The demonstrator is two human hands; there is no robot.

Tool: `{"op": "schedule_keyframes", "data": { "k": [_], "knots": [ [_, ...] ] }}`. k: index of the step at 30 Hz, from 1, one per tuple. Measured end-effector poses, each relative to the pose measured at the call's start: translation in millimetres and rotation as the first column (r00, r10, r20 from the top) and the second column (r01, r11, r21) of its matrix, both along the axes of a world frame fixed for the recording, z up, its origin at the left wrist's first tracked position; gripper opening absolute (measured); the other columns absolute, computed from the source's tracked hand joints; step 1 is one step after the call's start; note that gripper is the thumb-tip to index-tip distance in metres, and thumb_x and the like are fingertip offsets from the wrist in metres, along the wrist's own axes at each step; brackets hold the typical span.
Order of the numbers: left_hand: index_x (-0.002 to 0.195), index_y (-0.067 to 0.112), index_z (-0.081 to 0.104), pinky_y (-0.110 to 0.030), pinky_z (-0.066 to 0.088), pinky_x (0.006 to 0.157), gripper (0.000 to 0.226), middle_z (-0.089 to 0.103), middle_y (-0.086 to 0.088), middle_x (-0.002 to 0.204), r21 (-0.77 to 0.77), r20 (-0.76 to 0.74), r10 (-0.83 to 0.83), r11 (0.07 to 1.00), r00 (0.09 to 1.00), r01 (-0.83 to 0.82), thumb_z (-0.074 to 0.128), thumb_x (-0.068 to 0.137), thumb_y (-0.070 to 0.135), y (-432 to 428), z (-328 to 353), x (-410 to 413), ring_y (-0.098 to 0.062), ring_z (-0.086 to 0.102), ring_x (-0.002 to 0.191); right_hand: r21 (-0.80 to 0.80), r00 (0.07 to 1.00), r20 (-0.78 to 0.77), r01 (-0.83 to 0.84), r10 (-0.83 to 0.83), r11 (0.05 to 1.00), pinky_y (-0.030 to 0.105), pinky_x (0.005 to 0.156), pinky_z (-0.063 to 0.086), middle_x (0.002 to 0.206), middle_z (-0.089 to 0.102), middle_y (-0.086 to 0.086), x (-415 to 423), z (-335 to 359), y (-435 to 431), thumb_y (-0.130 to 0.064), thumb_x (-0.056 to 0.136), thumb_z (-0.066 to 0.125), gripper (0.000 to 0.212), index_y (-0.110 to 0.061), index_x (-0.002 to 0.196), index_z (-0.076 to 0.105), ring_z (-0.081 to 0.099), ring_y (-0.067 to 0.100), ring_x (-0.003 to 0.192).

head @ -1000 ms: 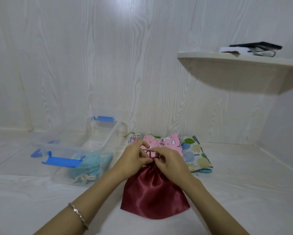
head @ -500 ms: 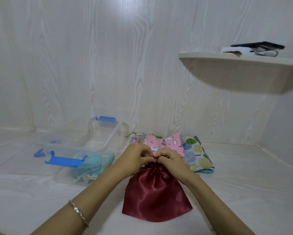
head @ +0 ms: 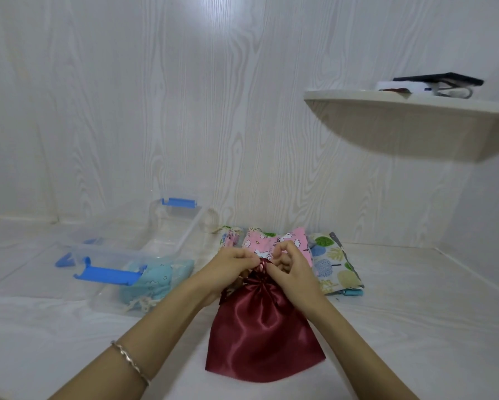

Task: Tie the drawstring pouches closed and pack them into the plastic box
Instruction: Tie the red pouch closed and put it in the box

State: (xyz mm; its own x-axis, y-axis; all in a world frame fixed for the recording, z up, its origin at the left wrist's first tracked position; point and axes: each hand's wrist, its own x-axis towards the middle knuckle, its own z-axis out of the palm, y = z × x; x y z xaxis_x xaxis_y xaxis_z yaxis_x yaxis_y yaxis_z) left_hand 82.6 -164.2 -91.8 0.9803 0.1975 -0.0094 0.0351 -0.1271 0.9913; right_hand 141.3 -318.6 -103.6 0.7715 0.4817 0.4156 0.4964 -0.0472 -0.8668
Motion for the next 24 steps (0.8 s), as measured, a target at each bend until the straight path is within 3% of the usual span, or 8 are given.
{"op": "schedule_keyframes", "data": {
  "k": [3, 6, 10, 15, 19, 24],
  "knots": [
    [0.089, 0.016, 0.064, -0.024, 0.026, 0.049, 0.017, 0.044, 0.003, 0.060, -0.019, -0.100, -0.081, 0.997, 0.992, 0.079, 0.062, 0.084, 0.032, 0, 1, -1, -0.008, 0.037, 0.048, -0.004, 0.994, 0.103, 0.047, -0.047, 0.999, 0.015, 0.058, 0.038, 0.071, 0.049, 0.001, 1, -5, 1, 0.007, 0.083, 0.061, 0.025, -0.016, 0.083, 0.051, 0.041, 0.006, 0.059],
    [0.081, 0.018, 0.058, -0.024, 0.023, 0.048, 0.022, 0.040, 0.004, 0.059, 0.001, -0.144, -0.085, 0.996, 0.986, 0.087, 0.062, 0.072, 0.037, -2, 4, -2, -0.008, 0.034, 0.047, -0.042, 0.956, 0.274, 0.124, -0.108, 0.991, 0.013, 0.061, 0.040, 0.081, 0.058, 0.002, 3, -9, 2, 0.007, 0.078, 0.064, 0.027, -0.019, 0.080, 0.059, 0.050, 0.012, 0.065],
    [0.062, 0.018, 0.054, -0.024, 0.021, 0.047, 0.027, 0.039, 0.002, 0.057, -0.059, -0.195, -0.059, 0.997, 0.979, 0.049, 0.059, 0.087, 0.030, -2, 6, -1, -0.009, 0.034, 0.043, -0.026, 0.917, 0.371, 0.170, -0.148, 0.985, 0.010, 0.065, 0.040, 0.091, 0.058, -0.002, 4, -10, 1, 0.000, 0.077, 0.073, 0.030, -0.028, 0.079, 0.063, 0.054, 0.016, 0.072],
    [0.064, 0.018, 0.052, -0.020, 0.023, 0.044, 0.030, 0.038, 0.003, 0.056, -0.107, -0.243, -0.063, 0.994, 0.968, 0.038, 0.055, 0.092, 0.029, -5, 8, -2, -0.008, 0.032, 0.042, 0.027, 0.855, 0.458, 0.260, -0.243, 0.965, 0.009, 0.066, 0.035, 0.082, 0.051, -0.003, 5, -11, 0, -0.003, 0.073, 0.077, 0.029, -0.023, 0.074, 0.056, 0.047, 0.003, 0.070],
    [0.061, 0.018, 0.051, -0.021, 0.022, 0.045, 0.033, 0.038, 0.002, 0.055, -0.110, -0.235, -0.052, 0.994, 0.971, 0.027, 0.056, 0.092, 0.028, -7, 8, -3, -0.008, 0.032, 0.042, -0.003, 0.869, 0.451, 0.227, -0.201, 0.974, 0.006, 0.067, 0.037, 0.079, 0.054, -0.004, 4, -15, -1, -0.006, 0.077, 0.076, 0.012, -0.017, 0.078, 0.073, 0.053, 0.000, 0.077],
    [0.072, 0.016, 0.062, -0.020, 0.028, 0.046, 0.020, 0.047, 0.002, 0.057, -0.104, -0.184, -0.057, 0.994, 0.981, 0.038, 0.063, 0.089, 0.026, -7, 8, -4, -0.008, 0.039, 0.047, -0.009, 0.934, 0.324, 0.160, -0.149, 0.987, 0.010, 0.064, 0.039, 0.078, 0.059, -0.001, 2, -15, -4, -0.013, 0.081, 0.075, 0.008, -0.021, 0.080, 0.076, 0.057, 0.006, 0.073]
  ]
}}
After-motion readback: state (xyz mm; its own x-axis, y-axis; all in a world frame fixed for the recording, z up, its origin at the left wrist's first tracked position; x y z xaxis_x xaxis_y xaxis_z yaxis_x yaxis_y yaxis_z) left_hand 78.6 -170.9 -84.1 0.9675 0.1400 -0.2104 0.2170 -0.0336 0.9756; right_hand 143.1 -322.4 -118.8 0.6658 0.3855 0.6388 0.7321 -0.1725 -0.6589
